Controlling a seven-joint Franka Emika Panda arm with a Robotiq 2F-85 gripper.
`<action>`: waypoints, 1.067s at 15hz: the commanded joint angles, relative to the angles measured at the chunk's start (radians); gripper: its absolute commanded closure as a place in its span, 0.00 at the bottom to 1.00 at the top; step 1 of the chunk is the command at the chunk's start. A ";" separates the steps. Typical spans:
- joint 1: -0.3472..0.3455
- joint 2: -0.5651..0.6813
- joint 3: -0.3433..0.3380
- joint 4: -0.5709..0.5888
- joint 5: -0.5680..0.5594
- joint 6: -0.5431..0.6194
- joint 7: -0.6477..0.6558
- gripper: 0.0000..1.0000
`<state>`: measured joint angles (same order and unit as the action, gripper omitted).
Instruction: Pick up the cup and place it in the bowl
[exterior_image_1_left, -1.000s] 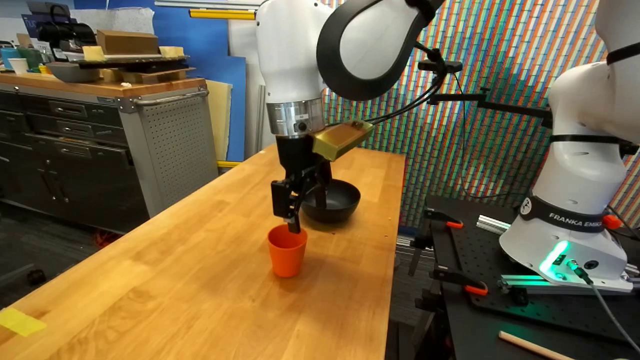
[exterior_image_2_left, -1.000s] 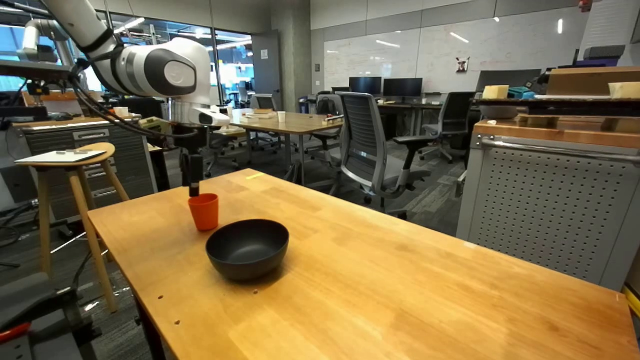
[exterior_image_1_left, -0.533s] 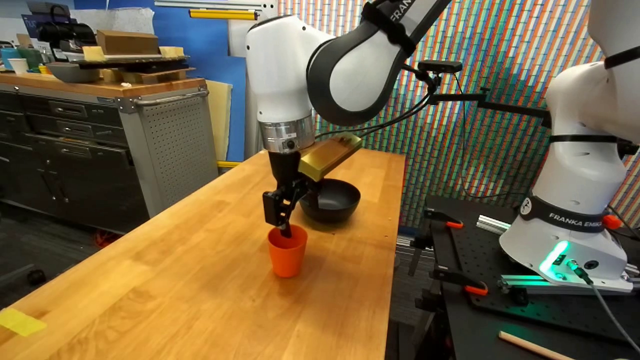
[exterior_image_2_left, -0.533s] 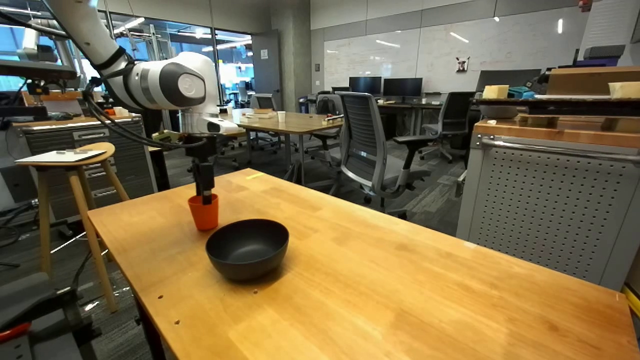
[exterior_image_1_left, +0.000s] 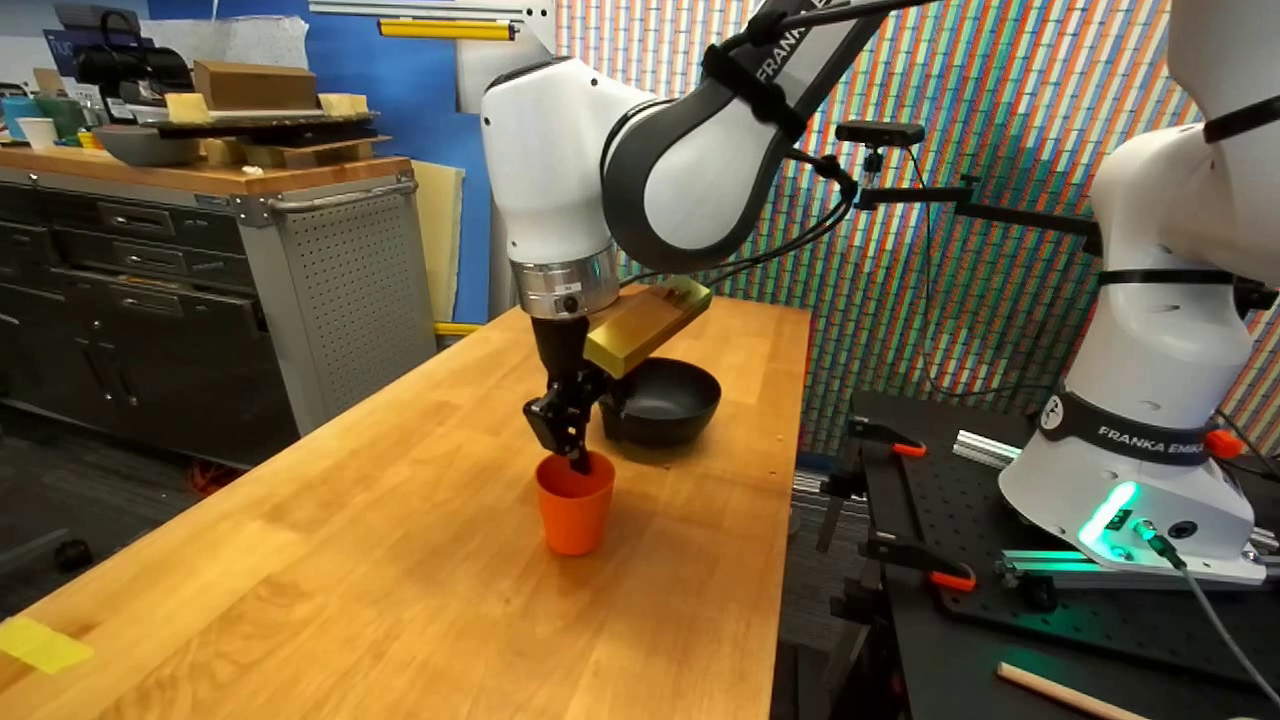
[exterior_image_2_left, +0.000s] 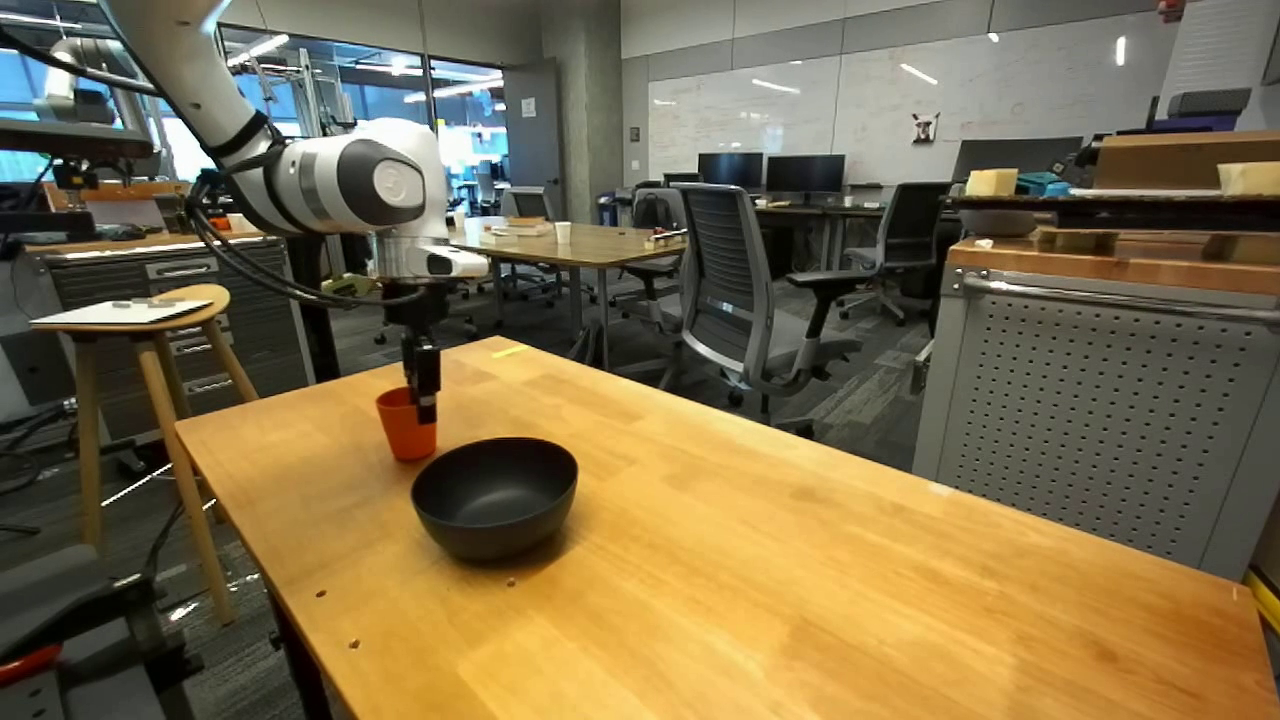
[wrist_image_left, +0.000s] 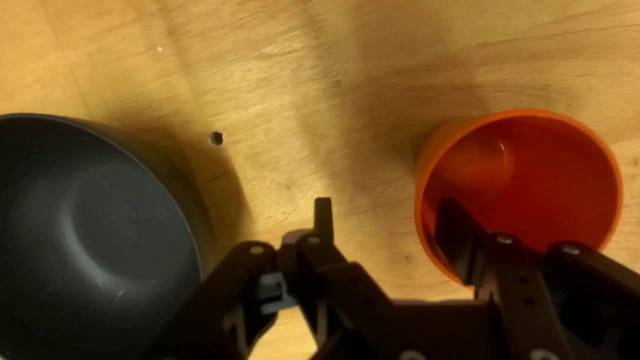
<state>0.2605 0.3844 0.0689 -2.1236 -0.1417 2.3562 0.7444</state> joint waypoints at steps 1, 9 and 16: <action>0.001 0.026 -0.005 0.016 0.038 0.009 -0.003 0.74; -0.010 0.003 0.005 0.013 0.128 0.020 -0.034 0.92; -0.007 -0.205 -0.077 -0.082 0.016 -0.017 0.070 0.96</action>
<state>0.2569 0.3262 0.0316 -2.1258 -0.0635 2.3623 0.7503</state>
